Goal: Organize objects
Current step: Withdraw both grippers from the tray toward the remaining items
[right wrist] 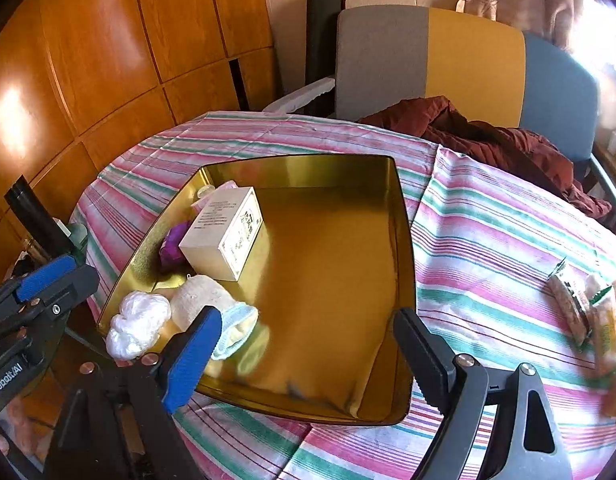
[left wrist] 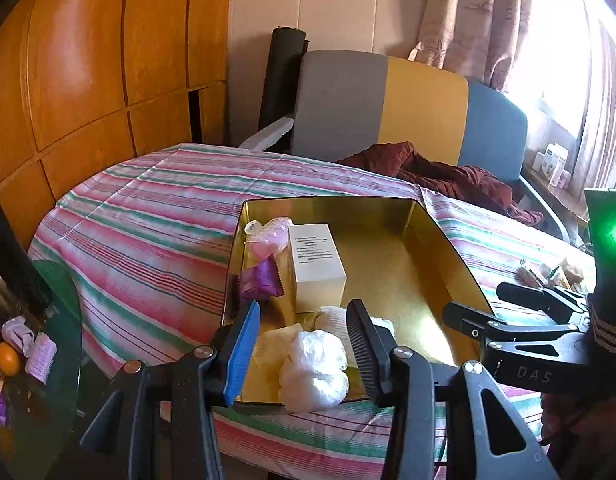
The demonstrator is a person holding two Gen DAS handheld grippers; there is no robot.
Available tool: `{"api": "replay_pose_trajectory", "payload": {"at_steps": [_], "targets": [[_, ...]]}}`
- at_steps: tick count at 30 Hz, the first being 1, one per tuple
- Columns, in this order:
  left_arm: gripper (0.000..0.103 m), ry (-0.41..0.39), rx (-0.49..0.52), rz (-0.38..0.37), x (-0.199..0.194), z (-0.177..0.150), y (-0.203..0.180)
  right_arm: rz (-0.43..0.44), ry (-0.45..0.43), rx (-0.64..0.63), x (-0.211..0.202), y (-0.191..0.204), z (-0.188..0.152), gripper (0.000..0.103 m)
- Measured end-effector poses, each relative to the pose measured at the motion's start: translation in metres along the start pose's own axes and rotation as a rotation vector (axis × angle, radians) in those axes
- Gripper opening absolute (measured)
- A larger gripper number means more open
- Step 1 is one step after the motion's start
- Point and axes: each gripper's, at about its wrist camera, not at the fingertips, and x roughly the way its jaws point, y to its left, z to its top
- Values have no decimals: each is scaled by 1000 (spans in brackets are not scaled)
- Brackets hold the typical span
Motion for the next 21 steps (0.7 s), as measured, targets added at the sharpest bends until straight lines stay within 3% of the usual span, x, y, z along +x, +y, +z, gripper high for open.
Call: {"api": "replay_pose_trajectory", "payload": {"at_steps": [21], "targets": [[45,-49,120,22,-19,9,-33,-49,-43,31,-19,-22,-12,91]]}}
